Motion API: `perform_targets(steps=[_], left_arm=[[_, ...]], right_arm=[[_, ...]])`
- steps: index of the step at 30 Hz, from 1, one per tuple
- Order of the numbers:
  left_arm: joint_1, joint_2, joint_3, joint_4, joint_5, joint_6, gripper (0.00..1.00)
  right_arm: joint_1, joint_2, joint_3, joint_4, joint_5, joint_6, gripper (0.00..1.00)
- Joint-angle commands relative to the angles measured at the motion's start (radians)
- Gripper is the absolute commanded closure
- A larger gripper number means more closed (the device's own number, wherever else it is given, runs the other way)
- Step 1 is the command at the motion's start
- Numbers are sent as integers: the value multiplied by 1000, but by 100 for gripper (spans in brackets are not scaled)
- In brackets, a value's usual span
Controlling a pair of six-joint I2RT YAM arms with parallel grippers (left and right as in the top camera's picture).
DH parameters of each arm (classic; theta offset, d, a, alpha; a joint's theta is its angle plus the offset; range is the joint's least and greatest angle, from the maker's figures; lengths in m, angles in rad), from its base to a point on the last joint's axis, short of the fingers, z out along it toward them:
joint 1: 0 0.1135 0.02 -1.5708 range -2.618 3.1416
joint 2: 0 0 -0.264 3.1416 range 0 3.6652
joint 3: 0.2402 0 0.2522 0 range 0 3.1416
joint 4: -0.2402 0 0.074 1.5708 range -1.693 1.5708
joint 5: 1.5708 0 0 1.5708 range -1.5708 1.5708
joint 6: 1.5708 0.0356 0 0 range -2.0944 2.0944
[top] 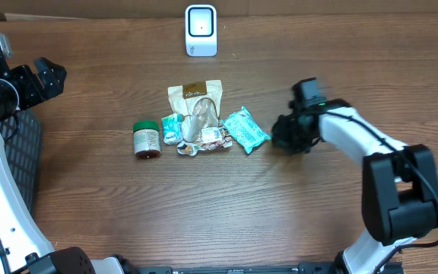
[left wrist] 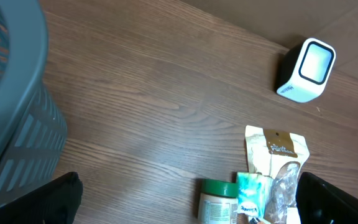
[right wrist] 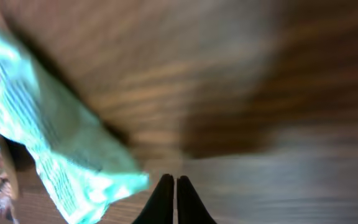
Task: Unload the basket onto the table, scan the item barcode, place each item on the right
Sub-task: 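Grasp the mint-green wipes pack at the pile with the right gripper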
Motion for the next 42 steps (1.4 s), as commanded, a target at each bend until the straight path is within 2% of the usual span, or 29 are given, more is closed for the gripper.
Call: perform_targets(steps=[1, 3, 9, 16, 22, 26, 34, 37, 42], left_arm=[[-7, -6, 17, 1, 14, -6, 1], [-7, -6, 17, 1, 14, -6, 0], [-7, -6, 17, 1, 14, -6, 0], [-7, -6, 17, 1, 14, -6, 1], [-7, -6, 17, 1, 14, -6, 0], [-7, -6, 17, 1, 14, -6, 0], [-7, -6, 17, 1, 14, -6, 0], [-7, -6, 17, 1, 14, -6, 0], [-7, -6, 17, 1, 14, -6, 0]], right_arm=[[-55, 4, 75, 6, -149, -119, 84], [-61, 4, 95, 4, -234, -112, 67], [-26, 4, 76, -44, -276, 96, 48], [52, 4, 20, -36, -163, 252, 31], [116, 4, -54, 120, -103, 361, 28], [150, 4, -93, 233, -10, 429, 30], [181, 4, -98, 277, 113, 438, 48], [182, 4, -98, 277, 166, 441, 58], [182, 4, -98, 295, 188, 383, 83]])
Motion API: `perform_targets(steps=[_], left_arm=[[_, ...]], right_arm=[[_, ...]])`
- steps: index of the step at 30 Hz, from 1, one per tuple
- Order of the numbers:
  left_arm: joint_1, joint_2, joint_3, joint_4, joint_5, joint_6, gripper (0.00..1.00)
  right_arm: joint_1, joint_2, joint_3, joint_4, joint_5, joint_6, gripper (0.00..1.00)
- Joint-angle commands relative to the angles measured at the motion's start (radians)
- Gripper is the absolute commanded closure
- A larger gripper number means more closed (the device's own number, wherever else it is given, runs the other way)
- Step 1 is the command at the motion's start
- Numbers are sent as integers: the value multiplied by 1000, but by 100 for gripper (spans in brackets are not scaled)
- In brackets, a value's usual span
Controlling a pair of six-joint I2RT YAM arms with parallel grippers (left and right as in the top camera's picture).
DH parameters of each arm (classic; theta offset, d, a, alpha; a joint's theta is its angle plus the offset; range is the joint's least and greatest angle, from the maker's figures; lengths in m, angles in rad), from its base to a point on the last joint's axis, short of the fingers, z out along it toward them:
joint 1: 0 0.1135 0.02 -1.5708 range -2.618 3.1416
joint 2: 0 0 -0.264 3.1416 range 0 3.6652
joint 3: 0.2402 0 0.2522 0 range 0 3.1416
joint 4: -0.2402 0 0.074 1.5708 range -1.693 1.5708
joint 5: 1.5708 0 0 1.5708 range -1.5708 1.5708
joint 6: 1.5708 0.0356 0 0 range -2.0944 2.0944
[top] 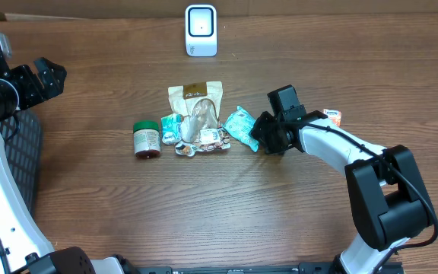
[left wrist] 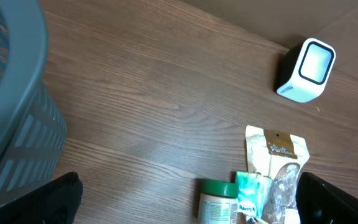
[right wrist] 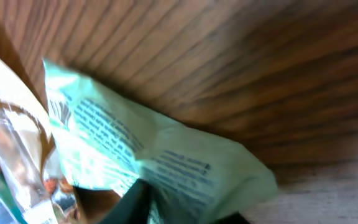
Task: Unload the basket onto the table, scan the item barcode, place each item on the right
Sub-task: 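Grasp the mint-green wipes pack at the pile with the right gripper, then lift the mint-green wipes pack and carry it toward the scanner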
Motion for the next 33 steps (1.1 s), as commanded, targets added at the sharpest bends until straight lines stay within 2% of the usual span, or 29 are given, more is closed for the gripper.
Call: perform_targets(steps=[1, 2, 4, 9, 14, 17, 25, 33], left_arm=[[-7, -6, 17, 1, 15, -6, 0], [-7, -6, 17, 1, 15, -6, 0], [-7, -6, 17, 1, 15, -6, 0], [-7, -6, 17, 1, 15, -6, 0], [-7, -6, 17, 1, 15, -6, 0], [-7, -6, 17, 1, 15, -6, 0], [-7, -6, 17, 1, 15, -6, 0], [-7, -6, 17, 1, 15, -6, 1]], right_arm=[[1, 4, -14, 3, 80, -71, 89], [1, 4, -14, 6, 72, -108, 96], [-4, 3, -11, 8, 32, -179, 96], [-65, -29, 31, -14, -238, -430, 96], [-154, -144, 74, -41, -512, -573, 96], [-191, -243, 87, -41, -609, -594, 96], [-193, -466, 107, -113, -596, -619, 96], [-154, -562, 174, -312, -417, -596, 96]])
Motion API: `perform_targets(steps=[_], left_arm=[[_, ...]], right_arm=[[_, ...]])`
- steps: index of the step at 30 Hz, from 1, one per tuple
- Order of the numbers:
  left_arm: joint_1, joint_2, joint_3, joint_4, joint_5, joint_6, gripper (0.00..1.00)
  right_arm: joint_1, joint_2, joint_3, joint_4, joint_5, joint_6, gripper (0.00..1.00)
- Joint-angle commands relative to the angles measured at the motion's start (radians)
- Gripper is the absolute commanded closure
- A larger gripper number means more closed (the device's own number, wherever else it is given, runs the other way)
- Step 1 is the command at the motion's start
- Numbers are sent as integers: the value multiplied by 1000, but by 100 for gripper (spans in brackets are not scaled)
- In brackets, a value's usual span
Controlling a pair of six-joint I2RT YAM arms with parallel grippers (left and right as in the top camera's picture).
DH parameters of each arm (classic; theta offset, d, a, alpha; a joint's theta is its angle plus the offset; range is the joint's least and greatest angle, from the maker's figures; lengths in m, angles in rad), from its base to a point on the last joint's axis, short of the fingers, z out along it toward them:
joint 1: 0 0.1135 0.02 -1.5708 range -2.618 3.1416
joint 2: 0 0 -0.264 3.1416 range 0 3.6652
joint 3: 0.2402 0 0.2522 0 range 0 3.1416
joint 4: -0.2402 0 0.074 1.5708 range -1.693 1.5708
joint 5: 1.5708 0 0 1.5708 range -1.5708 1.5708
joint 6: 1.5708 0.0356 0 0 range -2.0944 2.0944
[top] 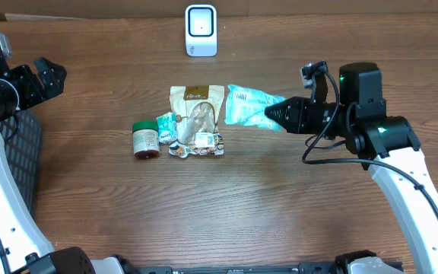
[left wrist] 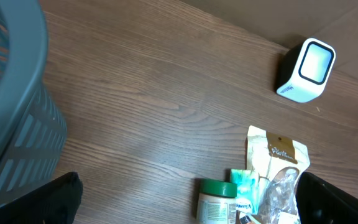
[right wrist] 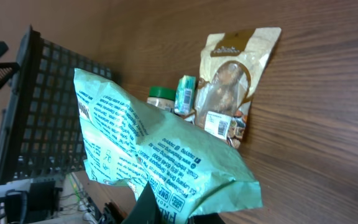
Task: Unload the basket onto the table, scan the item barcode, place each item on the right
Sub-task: 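Lift the mint-green wipes pack and carry it toward the scanner, then hold the mint-green wipes pack in front of the white scanner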
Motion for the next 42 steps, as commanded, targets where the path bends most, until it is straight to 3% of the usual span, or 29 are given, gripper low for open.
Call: perform_targets(steps=[1, 8, 16, 20, 27, 30, 35, 42], left_arm=[[-7, -6, 17, 1, 15, -5, 0], [-7, -6, 17, 1, 15, -5, 0], [-7, -6, 17, 1, 15, -5, 0], [-7, -6, 17, 1, 15, -5, 0], [-7, -6, 17, 1, 15, -5, 0], [-7, -6, 17, 1, 15, -5, 0], [-7, -6, 17, 1, 15, -5, 0], [-7, -6, 17, 1, 15, -5, 0]], right_arm=[[43, -30, 86, -57, 94, -2, 96], [122, 11, 213, -162, 322, 74, 96], [222, 358, 759, -488, 518, -15, 96], [273, 510, 999, -504, 748, -34, 96], [376, 659, 1038, -156, 1314, -275, 96], [409, 747, 1038, 35, 1481, -514, 96], [430, 921, 1038, 401, 1647, -973, 96], [423, 1094, 1038, 748, 1632, -1322, 96]])
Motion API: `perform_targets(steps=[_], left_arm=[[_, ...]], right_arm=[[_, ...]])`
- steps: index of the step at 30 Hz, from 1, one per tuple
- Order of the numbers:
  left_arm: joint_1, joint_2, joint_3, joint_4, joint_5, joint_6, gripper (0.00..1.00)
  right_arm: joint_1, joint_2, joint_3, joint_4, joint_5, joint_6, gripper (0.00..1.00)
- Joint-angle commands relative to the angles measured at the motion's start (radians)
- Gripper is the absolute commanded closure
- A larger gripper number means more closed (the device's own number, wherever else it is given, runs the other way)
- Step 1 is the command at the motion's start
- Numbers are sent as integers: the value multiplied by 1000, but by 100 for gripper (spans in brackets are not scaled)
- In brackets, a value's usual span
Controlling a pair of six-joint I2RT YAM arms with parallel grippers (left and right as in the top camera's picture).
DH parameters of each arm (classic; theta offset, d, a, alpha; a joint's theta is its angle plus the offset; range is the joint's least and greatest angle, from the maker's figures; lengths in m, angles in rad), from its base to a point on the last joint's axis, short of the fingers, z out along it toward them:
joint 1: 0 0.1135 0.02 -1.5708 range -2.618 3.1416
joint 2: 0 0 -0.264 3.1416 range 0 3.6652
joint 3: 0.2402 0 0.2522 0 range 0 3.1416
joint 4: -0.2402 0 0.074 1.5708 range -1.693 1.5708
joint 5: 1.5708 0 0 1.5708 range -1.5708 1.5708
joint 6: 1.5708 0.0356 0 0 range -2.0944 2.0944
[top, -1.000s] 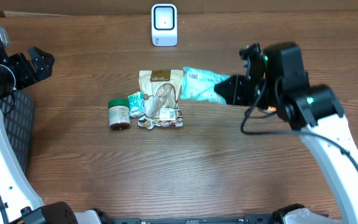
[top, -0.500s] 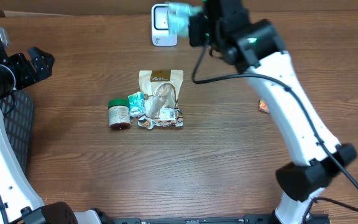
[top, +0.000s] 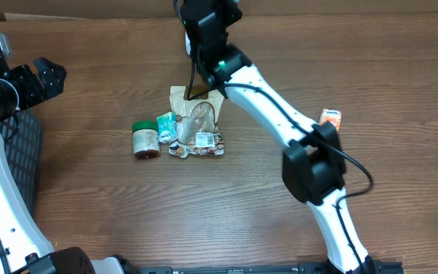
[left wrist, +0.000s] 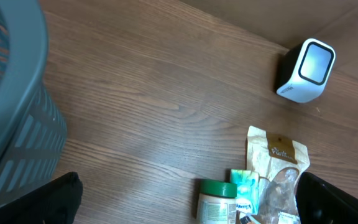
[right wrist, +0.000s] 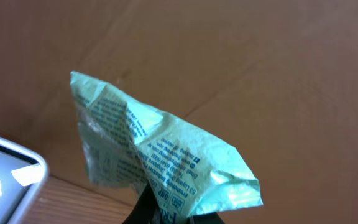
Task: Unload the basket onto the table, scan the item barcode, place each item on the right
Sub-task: 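Hold the mint-green wipes pack in front of the white scanner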
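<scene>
In the right wrist view a crinkled mint-green packet (right wrist: 160, 155) with dark print fills the middle, and my right gripper (right wrist: 166, 208) is shut on its lower edge. The white scanner (right wrist: 5, 180) shows as a corner at the lower left, just below the packet. In the overhead view my right arm reaches to the table's far edge, and its gripper (top: 205, 19) covers the scanner and the packet there. The left wrist view shows the scanner (left wrist: 306, 70) standing upright. My left gripper (top: 30, 81) hangs open at the far left, holding nothing.
A pile lies mid-table: a green-lidded jar (top: 146, 139), a brown pouch (top: 196, 114) and small sachets (top: 167, 126). A small orange box (top: 330, 116) sits to the right. A dark basket (top: 17, 152) stands at the left edge, under my left arm. Brown cardboard backs the table.
My right gripper held the green packet above the table to the right of the pile. Now it is at the far edge by the scanner, still shut on the packet. The left arm is unchanged.
First my right gripper was shut, low on the table beside the green packet lying right of the pile. Then it was at the packet's edge. Then it held the packet in the air, the pile slightly shifted. Now the packet hangs by the scanner.
</scene>
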Motion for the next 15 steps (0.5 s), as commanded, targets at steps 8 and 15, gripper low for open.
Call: perform_targets(steps=[8, 15], left_arm=[[-7, -6, 17, 0, 14, -5, 1], [-7, -6, 17, 0, 14, -5, 0]], right_arm=[[-11, 139, 21, 138, -78, -395, 96], [-14, 158, 9, 138, -120, -395, 96]])
